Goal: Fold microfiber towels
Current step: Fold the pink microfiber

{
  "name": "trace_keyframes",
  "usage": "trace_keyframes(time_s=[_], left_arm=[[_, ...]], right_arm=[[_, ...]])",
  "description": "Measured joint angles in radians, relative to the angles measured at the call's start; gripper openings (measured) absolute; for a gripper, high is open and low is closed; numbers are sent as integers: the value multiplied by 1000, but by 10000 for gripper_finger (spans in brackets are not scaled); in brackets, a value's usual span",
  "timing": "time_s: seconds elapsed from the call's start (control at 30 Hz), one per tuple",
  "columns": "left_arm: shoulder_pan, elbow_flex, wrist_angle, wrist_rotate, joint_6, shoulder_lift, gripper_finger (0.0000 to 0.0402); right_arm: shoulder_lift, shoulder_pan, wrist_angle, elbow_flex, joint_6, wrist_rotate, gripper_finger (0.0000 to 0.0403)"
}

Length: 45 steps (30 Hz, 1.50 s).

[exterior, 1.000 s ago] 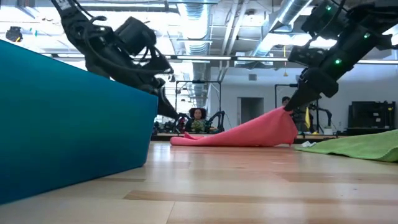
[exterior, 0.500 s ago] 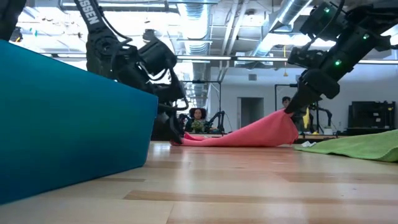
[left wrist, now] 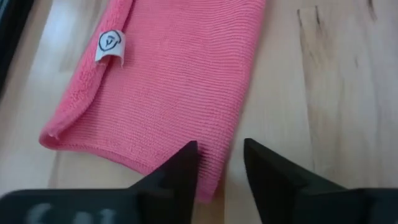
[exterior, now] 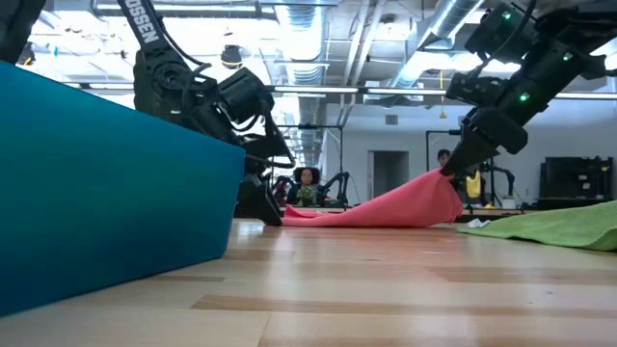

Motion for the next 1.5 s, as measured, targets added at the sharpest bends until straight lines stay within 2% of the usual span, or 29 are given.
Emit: trace_keyframes(time_s=[0.2, 0.27, 0.37, 0.47, 0.6, 0.77, 0.87, 1.07, 1.27, 1.37, 1.5], left_arm=[[20, 0, -15, 28, -28, 15, 29], [10, 0, -20, 12, -58, 14, 9], [-22, 18, -87, -64, -128, -14, 2], [-73, 56, -256, -171, -155, -76, 1], [-132, 153, -434, -310, -171, -205, 1], [-157, 220, -614, -405, -232, -359, 0], [-156, 227, -638, -402, -271, -450, 0], [-159, 227, -733, -307, -388, -548, 0], [-181, 224, -816, -297, -436, -537, 0], [-167, 209, -793, -297, -428, -507, 0], [-112, 192, -716, -299, -338, -439, 0]], right_arm=[[0, 0, 9, 0, 1, 0, 9], [0, 1, 8, 0, 5, 0, 6], [-2, 9, -9, 24, 25, 1, 6], [-11, 23, -33, 70, 23, 20, 5], [-10, 41, -114, 151, 20, 114, 5], [-10, 64, -215, 250, 34, 201, 5], [-10, 72, -268, 294, 42, 205, 5], [-10, 126, -280, 331, 84, 186, 6], [-10, 182, -279, 337, 102, 187, 6], [6, 161, -278, 337, 113, 193, 6], [62, 87, -250, 330, 90, 211, 6]])
